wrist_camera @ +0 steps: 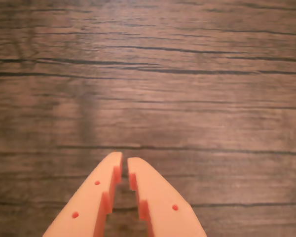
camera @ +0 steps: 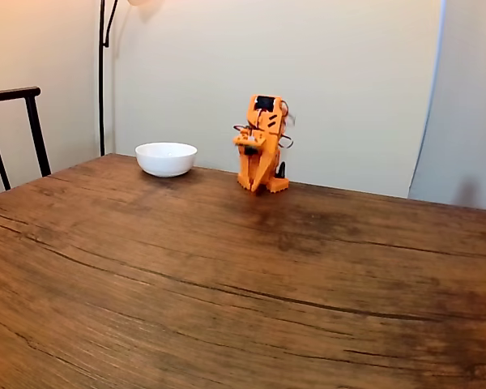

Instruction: Grasp the cube and drop it in the bowl

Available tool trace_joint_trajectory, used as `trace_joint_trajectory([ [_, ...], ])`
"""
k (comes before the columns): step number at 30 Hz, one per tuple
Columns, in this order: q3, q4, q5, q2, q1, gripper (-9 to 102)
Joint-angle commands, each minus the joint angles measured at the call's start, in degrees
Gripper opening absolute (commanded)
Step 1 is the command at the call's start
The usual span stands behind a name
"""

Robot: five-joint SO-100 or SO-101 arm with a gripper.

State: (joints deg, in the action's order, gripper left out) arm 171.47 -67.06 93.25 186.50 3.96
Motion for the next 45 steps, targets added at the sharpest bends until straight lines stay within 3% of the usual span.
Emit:
trace_joint_trajectory([
  [1, 0.88, -4.22, 0.26, 4.83, -0.26, -1],
  [14, 6.59, -2.99, -0.35, 3.87, -0.44, -1],
  [19, 6.77, -3.96, 0.18, 3.43, -0.35, -1],
  [24, 6.77, -9.93, -0.44, 3.78, -0.53, -1],
  [45, 6.77, -10.55, 0.35, 3.69, 0.26, -1],
])
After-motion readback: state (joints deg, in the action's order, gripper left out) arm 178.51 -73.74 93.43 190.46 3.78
